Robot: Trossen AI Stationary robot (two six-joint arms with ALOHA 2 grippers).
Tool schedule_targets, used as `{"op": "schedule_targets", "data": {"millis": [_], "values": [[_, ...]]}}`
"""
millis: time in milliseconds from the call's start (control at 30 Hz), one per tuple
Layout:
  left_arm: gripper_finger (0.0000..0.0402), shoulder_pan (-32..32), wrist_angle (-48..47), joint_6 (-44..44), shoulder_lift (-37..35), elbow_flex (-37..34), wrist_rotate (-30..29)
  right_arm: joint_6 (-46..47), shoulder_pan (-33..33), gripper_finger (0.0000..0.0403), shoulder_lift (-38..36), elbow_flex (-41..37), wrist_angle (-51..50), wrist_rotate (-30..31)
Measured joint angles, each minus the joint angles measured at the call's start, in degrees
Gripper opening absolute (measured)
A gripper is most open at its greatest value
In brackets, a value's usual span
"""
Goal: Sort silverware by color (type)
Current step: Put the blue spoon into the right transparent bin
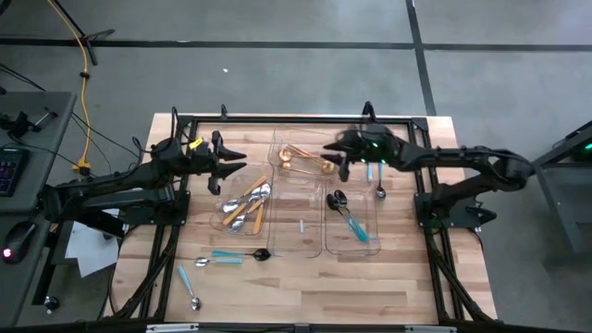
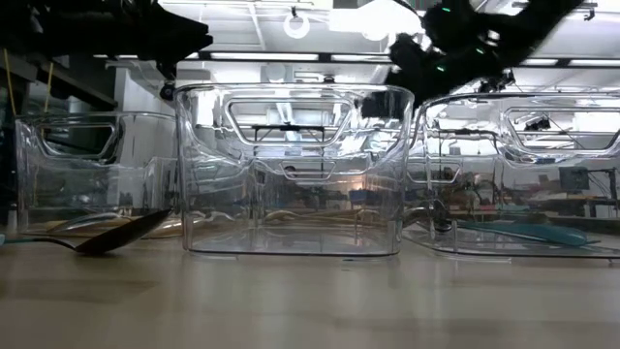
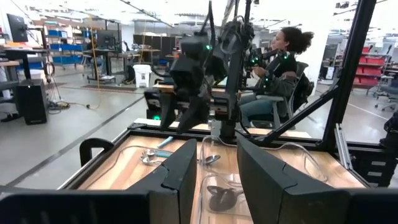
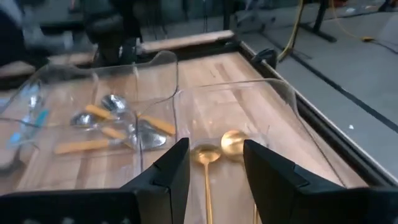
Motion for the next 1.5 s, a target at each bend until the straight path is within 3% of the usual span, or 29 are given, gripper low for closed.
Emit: {"op": "schedule_targets", "data": {"millis": [167,333,1500], "values": [[0.0104,0.0,0.5,0.0,-0.1,0.0,-0.9,9.1,-0.7,0.0135,-5.6,-8.9,14.2,0.3],[0.0104,0.0,0.8,1.8,-0.1,0.0,-1.1,12.2,0.5,0.0135,-7.0,-10.0,17.1,0.1],[0.0104,0.0,1.7,4.8,1.2,0.0,-1.3,9.3,1.5,0.0135,-7.0,-10.0,21.3,1.4]]}}
